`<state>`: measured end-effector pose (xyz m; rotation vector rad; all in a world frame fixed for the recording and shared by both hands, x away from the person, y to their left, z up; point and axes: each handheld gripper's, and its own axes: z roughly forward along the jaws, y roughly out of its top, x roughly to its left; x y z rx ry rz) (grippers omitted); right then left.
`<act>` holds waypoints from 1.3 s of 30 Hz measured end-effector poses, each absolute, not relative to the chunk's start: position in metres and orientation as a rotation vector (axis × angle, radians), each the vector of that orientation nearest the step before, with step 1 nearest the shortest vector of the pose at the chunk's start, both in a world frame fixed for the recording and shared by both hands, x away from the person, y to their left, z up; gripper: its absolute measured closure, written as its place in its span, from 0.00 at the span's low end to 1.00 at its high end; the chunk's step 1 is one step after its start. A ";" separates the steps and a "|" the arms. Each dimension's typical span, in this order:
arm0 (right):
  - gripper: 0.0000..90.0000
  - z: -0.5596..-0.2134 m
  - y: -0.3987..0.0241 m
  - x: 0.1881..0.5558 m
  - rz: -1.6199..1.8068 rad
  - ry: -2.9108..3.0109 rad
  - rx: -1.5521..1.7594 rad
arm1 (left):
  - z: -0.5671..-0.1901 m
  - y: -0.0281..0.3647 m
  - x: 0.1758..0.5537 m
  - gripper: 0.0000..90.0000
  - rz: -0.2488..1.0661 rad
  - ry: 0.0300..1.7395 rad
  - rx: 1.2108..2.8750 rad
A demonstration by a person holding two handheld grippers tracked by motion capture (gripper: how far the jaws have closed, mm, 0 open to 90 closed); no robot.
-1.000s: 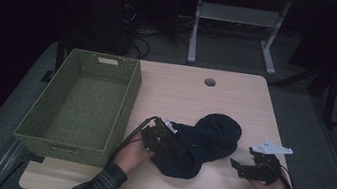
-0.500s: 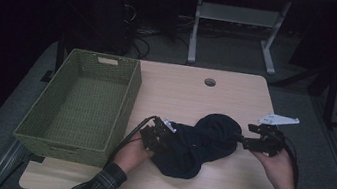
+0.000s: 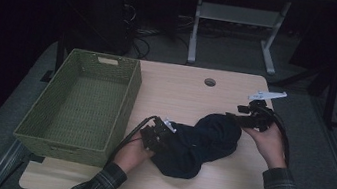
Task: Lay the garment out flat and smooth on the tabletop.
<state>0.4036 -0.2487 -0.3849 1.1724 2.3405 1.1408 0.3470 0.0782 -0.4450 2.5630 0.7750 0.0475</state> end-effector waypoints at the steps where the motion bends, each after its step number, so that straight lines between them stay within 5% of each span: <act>1: 0.42 -0.386 -0.245 0.408 1.137 2.355 1.169 | -0.445 0.078 0.347 1.00 0.047 0.774 2.564; 15: 0.50 -0.413 -0.221 0.440 1.112 2.524 1.197 | -0.445 0.078 0.347 1.00 0.049 0.769 2.569; 23: 0.85 -0.421 -0.218 0.441 1.078 2.611 1.200 | -0.445 0.077 0.346 1.00 0.059 0.766 2.577; 39: 0.89 -0.384 -0.246 0.445 1.052 2.362 1.235 | -0.444 0.076 0.346 1.00 0.066 0.768 2.576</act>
